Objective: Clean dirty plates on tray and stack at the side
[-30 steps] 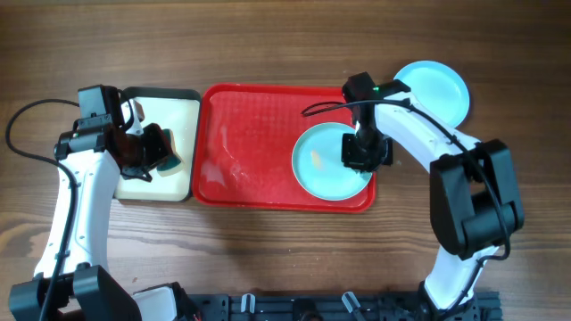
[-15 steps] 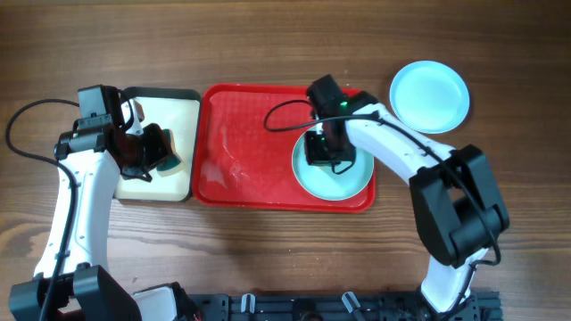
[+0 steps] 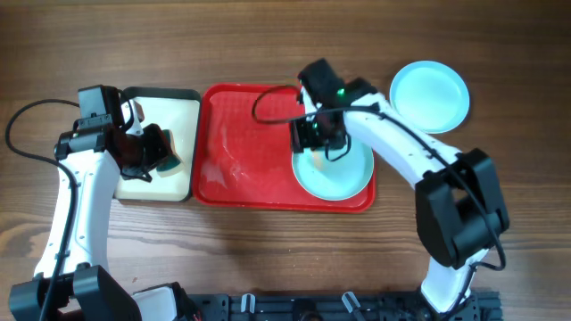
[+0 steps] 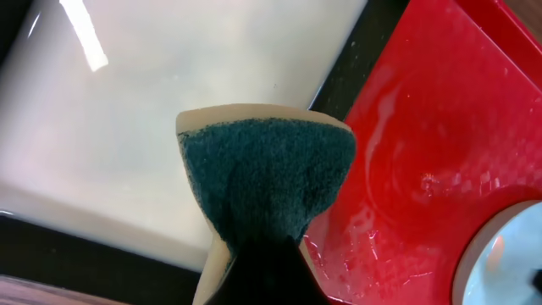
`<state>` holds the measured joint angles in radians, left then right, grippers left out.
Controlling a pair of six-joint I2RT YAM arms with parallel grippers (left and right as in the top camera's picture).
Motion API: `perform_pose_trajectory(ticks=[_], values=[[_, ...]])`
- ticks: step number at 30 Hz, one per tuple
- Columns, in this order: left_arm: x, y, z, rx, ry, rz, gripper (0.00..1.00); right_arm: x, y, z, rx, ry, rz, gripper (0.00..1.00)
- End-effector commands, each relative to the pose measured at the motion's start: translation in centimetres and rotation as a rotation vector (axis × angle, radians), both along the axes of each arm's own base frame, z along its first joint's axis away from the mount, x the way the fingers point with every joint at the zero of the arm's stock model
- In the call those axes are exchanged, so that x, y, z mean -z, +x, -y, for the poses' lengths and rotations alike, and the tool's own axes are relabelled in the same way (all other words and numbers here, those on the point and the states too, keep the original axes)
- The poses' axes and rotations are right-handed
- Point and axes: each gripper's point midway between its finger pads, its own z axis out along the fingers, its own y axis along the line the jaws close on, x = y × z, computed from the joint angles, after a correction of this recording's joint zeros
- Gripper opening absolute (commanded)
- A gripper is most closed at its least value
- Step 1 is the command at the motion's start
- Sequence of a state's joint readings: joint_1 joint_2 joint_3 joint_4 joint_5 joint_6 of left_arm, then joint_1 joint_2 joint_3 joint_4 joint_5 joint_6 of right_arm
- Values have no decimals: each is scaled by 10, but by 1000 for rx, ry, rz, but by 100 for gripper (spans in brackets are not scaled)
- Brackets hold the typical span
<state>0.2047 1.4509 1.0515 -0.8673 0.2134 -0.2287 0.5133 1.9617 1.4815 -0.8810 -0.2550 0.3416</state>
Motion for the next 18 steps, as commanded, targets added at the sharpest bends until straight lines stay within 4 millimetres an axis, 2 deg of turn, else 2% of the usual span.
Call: perform_pose_trajectory(ticks=[1,6,12,18], values=[[-2,-1,1,15,9,9,4,-36,21,10,-5,40,77,66],[-1,-2,-7,0,54,3,4,-35,37,42,80,32,69,75],[-1,1,-8,0,57,13,4,-34,54,79,148,15,81,84],[6,3,-8,0,54,-3,4,-30,66,115,218,-90,115,90]])
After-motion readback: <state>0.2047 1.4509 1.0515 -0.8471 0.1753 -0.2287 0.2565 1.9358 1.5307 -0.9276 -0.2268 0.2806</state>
